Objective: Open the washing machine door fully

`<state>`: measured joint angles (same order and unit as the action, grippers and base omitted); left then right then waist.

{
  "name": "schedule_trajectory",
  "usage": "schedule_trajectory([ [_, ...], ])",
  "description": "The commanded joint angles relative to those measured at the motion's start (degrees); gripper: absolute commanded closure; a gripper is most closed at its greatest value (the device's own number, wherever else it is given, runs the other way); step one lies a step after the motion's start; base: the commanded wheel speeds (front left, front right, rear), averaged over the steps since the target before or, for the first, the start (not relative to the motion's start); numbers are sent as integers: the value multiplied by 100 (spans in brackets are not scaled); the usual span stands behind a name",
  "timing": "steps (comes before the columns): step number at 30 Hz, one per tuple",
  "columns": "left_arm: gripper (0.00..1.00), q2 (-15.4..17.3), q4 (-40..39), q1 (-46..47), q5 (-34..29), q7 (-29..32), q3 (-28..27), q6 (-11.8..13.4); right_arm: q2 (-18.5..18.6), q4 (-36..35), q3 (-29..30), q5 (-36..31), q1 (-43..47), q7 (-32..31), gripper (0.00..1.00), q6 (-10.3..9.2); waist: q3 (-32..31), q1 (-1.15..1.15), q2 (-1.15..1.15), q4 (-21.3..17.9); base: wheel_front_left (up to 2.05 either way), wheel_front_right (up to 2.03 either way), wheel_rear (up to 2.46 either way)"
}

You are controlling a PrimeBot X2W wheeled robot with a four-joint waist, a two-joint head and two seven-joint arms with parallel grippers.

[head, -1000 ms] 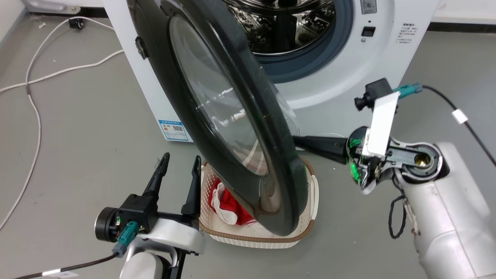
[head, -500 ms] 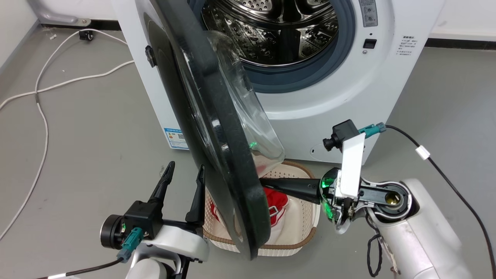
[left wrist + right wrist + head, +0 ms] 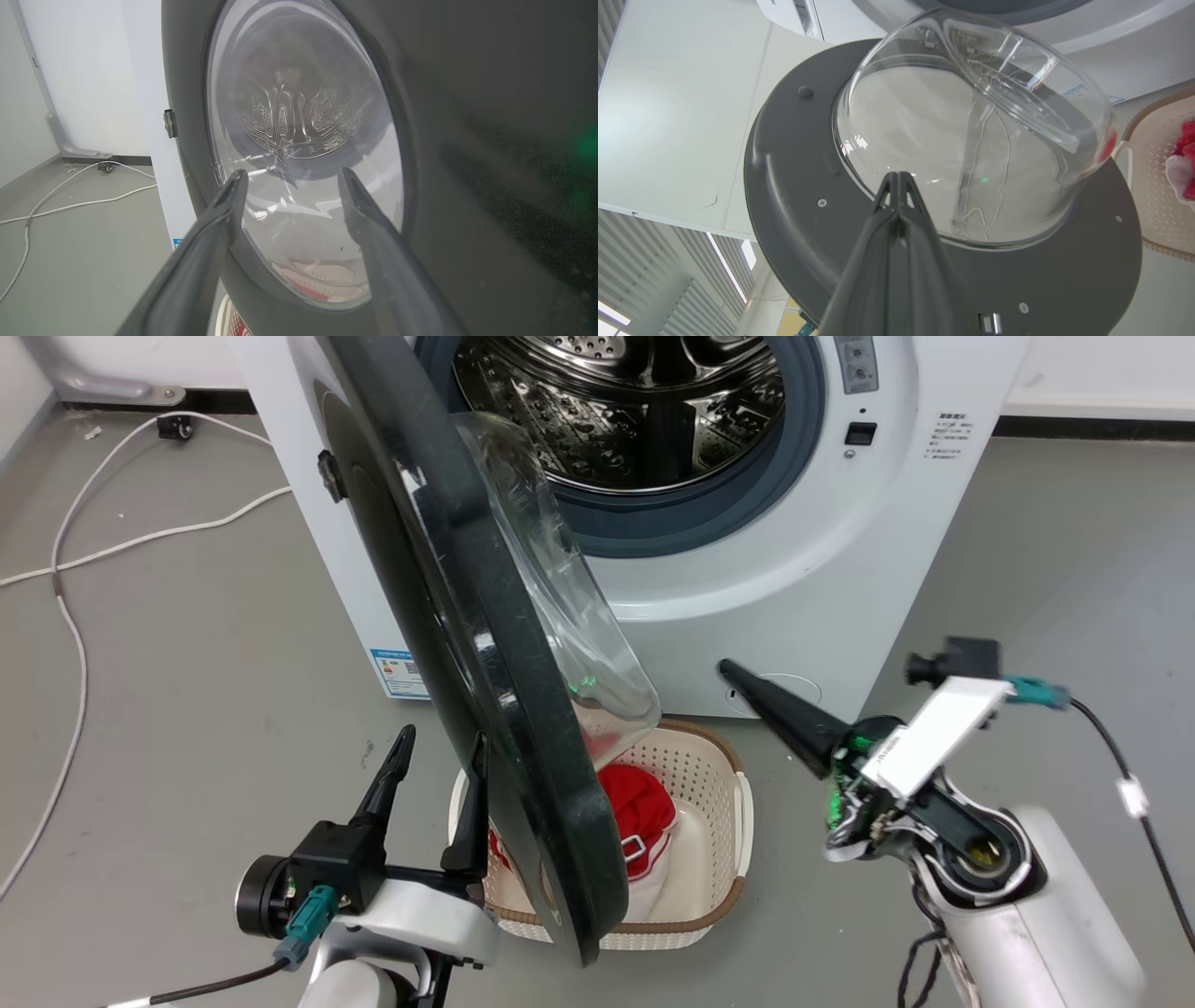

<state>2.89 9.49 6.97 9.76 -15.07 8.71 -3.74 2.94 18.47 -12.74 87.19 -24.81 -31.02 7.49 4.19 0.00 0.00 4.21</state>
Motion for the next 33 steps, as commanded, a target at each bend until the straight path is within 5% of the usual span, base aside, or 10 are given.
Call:
schedule_trajectory([
  [1,0,-3,-18,-50,-24,-14,-26,21,26,-53,102,-105,163,220,100,0,12,0,0,-36,0,0,0],
  [12,0,-4,-17,-31,-83,-14,-165,-6,251,-650,1225,-293,1325,1689,100,0,22,0,0,-160,0,0,0],
  [13,0,-4,-17,-36,-84,-14,-176,-3,258,-709,1310,-357,1426,1845,87,0,18,0,0,-164,0,0,0],
  [16,0,-4,-33,-50,-85,-14,-213,7,271,-852,1477,-683,1692,2278,0,0,18,0,0,-182,0,0,0],
  [27,0,-4,-52,-36,-104,-14,-298,13,113,-1146,1753,-2760,2071,3772,0,0,14,0,0,-259,0,0,0],
  [33,0,-4,-72,4,-94,-14,-361,25,72,-1467,2023,-4686,2118,4328,0,0,26,0,0,-288,0,0,0],
])
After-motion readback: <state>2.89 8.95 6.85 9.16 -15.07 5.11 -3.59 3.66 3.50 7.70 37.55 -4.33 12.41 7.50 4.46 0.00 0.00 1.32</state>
